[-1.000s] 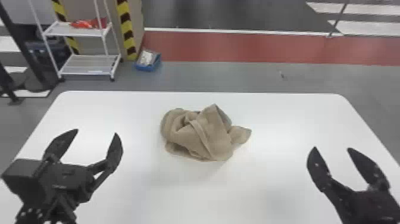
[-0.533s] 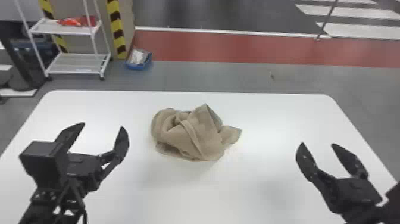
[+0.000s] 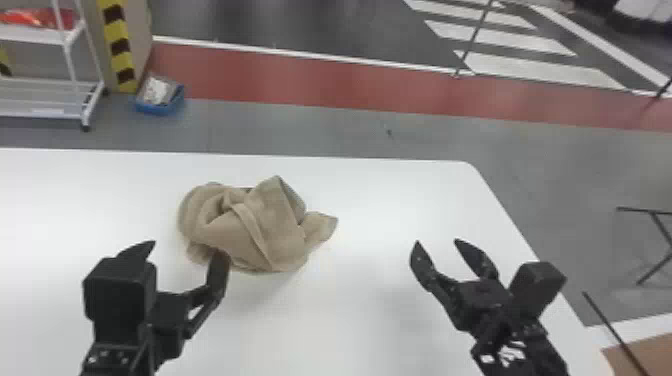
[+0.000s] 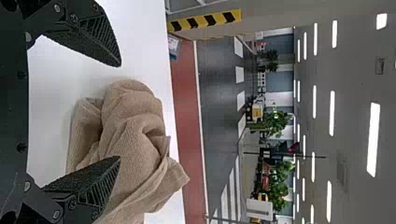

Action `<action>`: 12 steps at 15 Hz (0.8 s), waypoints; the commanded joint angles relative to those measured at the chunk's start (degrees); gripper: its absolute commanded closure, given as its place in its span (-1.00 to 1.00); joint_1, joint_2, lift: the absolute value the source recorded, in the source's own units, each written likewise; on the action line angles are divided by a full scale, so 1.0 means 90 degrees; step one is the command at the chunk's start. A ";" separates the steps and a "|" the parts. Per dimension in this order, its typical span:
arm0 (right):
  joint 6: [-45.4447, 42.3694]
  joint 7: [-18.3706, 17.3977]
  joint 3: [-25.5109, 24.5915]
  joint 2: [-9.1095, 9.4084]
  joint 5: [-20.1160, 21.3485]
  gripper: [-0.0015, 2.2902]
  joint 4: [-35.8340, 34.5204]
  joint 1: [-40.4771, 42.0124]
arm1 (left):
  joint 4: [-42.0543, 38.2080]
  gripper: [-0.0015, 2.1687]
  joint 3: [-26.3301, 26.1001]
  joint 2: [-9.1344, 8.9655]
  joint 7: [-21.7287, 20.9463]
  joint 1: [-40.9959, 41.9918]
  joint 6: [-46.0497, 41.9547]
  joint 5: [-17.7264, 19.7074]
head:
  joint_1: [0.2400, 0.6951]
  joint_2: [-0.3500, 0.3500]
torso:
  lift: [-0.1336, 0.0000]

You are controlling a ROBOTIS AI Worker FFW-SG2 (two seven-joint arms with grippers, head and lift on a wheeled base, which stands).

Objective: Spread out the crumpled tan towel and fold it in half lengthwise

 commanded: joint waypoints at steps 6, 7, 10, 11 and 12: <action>0.0410 0.1751 0.0971 -0.0026 0.0581 -0.75 -0.0069 -0.0258 | 0.0422 -0.80 -0.0002 0.0059 0.0097 -0.0195 -0.0532 -0.0068 | 1.00 -0.61 | -0.85; 0.0566 0.1829 0.1215 -0.0026 0.0815 -0.75 -0.0108 -0.0287 | 0.0422 -0.81 0.0086 0.0068 0.0097 -0.0165 -0.0591 -0.0078 | 1.00 -0.53 | -0.85; 0.0956 0.1838 0.1938 -0.0026 0.1528 -0.68 -0.0040 -0.0668 | 0.0363 -0.81 0.0311 0.0107 0.0097 -0.0077 -0.0786 -0.0029 | 1.00 -0.21 | -0.85; 0.1015 0.1819 0.2113 -0.0016 0.1694 -0.66 0.0097 -0.0834 | 0.0373 -0.81 0.0340 0.0127 0.0107 -0.0048 -0.0962 -0.0009 | 1.00 -0.13 | -0.85; 0.1015 0.1790 0.2260 -0.0007 0.1772 -0.66 0.0243 -0.0980 | 0.0373 -0.81 0.0408 0.0137 0.0136 -0.0019 -0.1040 -0.0009 | 1.00 -0.06 | -0.85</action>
